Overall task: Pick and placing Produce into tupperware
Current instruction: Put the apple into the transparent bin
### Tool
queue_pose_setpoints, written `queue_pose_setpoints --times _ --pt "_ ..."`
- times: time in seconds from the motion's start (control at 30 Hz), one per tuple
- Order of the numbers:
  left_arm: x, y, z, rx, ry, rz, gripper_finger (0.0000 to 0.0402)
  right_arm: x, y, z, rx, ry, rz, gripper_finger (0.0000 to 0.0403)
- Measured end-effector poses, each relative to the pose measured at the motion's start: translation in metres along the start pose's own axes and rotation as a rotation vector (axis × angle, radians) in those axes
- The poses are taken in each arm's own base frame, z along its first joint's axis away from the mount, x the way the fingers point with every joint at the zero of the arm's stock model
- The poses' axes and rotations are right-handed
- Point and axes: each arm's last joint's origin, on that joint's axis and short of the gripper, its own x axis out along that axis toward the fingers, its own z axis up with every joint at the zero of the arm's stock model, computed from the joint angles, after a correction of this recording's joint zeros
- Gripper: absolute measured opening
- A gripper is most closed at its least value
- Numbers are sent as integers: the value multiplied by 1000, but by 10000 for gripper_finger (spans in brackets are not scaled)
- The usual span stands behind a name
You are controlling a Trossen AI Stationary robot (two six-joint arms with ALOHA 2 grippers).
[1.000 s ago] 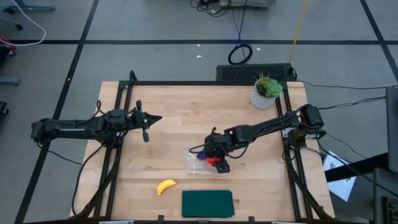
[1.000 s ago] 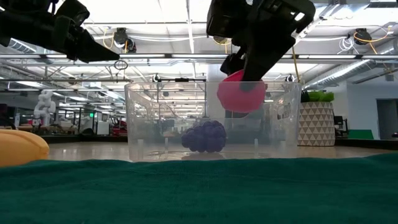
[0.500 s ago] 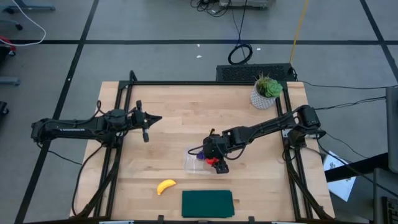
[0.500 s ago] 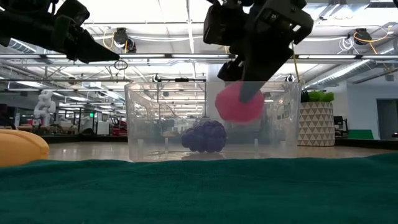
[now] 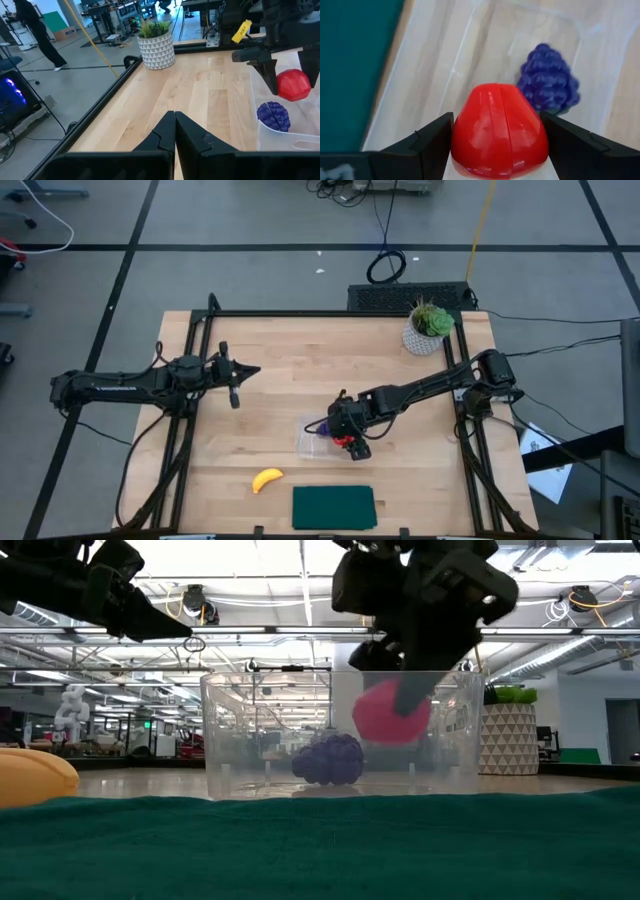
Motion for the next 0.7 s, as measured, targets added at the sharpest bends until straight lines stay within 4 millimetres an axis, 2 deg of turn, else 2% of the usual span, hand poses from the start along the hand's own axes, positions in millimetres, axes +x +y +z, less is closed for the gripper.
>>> queue_pose_setpoints --times 0.23,0.7 --pt "0 0 0 0 0 0 8 10 -2 -12 13 15 0 270" --pt "0 0 0 0 -1 1 8 10 -5 -11 -17 -4 -4 270"
